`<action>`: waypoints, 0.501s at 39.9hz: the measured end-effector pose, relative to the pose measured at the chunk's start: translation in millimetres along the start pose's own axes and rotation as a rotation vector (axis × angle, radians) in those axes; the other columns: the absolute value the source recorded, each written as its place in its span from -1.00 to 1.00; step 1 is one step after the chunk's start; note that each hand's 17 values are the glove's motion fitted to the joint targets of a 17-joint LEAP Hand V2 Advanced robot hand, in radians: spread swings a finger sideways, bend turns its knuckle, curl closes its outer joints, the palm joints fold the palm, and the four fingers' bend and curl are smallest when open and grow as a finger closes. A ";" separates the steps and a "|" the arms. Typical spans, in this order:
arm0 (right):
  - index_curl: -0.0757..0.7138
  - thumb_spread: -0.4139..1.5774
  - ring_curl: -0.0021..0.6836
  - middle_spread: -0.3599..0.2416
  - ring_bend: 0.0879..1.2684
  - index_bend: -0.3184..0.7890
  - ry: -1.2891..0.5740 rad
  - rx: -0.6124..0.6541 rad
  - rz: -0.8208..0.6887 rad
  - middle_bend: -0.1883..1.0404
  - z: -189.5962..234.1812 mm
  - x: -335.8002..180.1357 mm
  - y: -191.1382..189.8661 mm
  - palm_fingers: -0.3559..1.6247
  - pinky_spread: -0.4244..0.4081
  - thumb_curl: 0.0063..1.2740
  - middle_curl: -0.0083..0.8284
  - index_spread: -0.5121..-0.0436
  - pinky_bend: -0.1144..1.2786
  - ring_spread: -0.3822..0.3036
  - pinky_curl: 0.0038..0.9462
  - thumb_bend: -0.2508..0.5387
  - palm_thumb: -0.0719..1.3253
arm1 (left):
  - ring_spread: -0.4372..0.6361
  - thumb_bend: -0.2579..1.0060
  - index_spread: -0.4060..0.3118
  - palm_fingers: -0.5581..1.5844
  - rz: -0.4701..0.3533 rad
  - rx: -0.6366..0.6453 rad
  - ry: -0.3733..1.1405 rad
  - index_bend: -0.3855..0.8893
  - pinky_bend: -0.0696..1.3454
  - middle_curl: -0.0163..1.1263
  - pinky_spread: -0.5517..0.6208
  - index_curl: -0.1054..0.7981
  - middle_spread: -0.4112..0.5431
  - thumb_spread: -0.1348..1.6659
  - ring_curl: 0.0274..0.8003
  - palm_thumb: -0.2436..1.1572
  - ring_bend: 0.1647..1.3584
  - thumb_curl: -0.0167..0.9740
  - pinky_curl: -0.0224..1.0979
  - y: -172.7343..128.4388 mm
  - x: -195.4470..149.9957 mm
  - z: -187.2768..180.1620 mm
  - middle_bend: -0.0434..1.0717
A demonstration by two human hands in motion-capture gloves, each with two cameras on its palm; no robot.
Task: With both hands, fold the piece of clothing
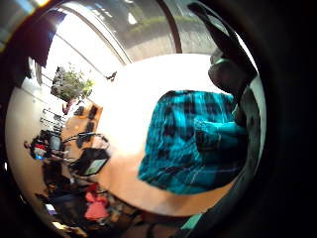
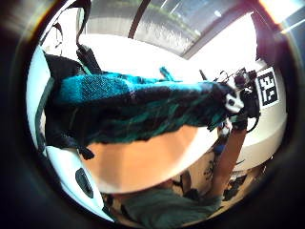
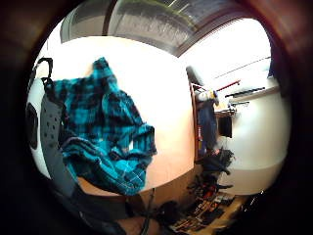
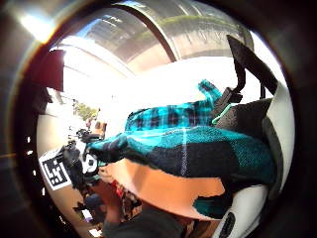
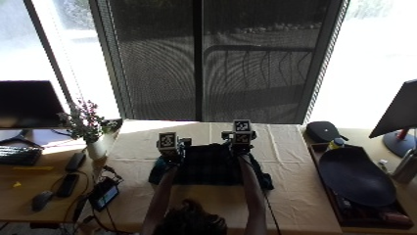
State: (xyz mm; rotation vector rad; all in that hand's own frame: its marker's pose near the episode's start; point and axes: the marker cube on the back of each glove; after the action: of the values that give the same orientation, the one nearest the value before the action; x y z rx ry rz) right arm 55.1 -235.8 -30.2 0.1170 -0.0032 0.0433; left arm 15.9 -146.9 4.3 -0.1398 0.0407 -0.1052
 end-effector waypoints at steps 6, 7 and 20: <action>0.19 0.48 0.27 -0.75 0.05 -0.08 -0.042 0.199 0.019 -0.08 21.9 -10.6 -46.7 0.77 -0.91 -0.42 0.09 -0.24 -0.10 -0.73 -0.22 -0.41 0.44 | -0.85 -0.61 -0.75 0.61 0.051 -0.820 -0.124 -0.03 -0.70 -0.09 -0.31 0.27 -0.88 0.50 -0.06 0.39 -0.36 -0.34 -0.44 97.3 33.9 98.0 0.06; 0.20 0.48 0.27 -0.75 0.05 -0.08 -0.050 0.195 0.024 -0.08 32.1 -11.3 -51.6 0.77 -0.92 -0.42 0.10 -0.24 -0.10 -0.72 -0.22 -0.41 0.44 | -0.84 -0.61 -0.75 0.60 0.060 -0.953 -0.135 -0.02 -0.70 -0.09 -0.30 0.28 -0.88 0.50 -0.06 0.40 -0.38 -0.33 -0.44 113.0 40.1 113.2 0.06; 0.27 0.47 0.27 -0.75 0.04 -0.07 -0.029 -0.281 0.036 -0.02 98.7 -18.1 -31.0 0.77 -0.89 -0.44 0.13 -0.23 -0.13 -0.70 -0.22 -0.41 0.45 | -0.79 -0.61 -0.76 0.59 0.113 -1.164 -0.327 0.01 -0.72 -0.09 -0.21 0.33 -0.86 0.52 -0.08 0.38 -0.49 -0.36 -0.50 151.9 43.9 152.0 0.05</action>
State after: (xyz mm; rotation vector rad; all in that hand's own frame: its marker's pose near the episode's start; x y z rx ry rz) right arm 38.2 -278.9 64.0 -0.1638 -0.0403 0.0761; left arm 82.2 18.8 131.8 -1.3136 -0.2245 0.0680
